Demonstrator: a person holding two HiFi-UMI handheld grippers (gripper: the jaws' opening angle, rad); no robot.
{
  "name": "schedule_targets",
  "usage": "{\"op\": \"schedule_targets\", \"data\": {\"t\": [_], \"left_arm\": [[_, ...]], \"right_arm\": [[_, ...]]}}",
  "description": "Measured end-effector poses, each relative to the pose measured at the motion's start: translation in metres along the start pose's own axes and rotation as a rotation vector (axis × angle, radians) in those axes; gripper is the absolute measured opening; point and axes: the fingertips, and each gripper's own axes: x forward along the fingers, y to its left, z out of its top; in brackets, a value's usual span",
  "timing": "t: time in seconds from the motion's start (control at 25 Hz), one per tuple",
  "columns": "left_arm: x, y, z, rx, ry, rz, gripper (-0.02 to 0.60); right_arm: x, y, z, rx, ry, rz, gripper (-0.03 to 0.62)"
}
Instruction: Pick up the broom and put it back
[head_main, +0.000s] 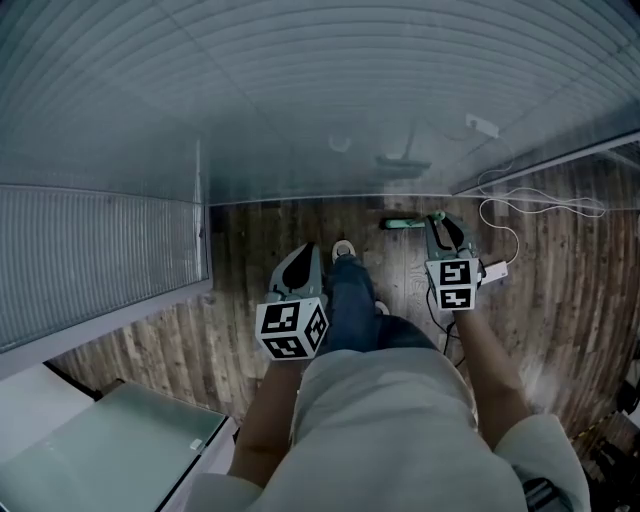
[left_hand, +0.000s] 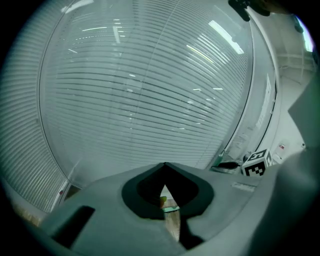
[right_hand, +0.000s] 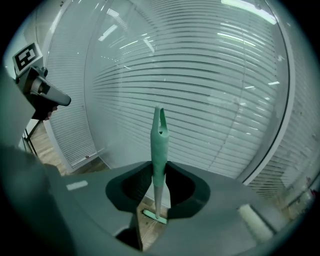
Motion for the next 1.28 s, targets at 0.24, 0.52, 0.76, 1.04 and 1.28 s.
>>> {"op": "schedule_targets", "data": {"t": [0.24,0.52,0.76,1.04,1.28], "left_arm": [[0.012,0.000,0.002,0.003,0.008,-0.017,0.005],[0.018,0.004,-0.004,-0.004,0.034,-0.025,0.005],[0.025,0.007,0.000,-0.001,0.031,-0.026,0.005],[0.023,0.011,-0.004,-0.009,0.032,-0.016,0.005],[0.021,0.016,-0.009,-0.017,0.041,-0.012,0.005]], "right_arm": [[0.016,-0.007,-0.015,0.007,0.029,-0.036,0.095],[0.031,-0.010,-0.023,0.009,0.060,-0.062,0.095],[0.049,-0.009,-0.035,-0.011,0.103,-0.062,0.095],[0.063,0.000,-0.041,-0.034,0.123,-0.060,0.095],[0.072,0.002,-0.039,-0.034,0.131,-0.065,0.095]]}}
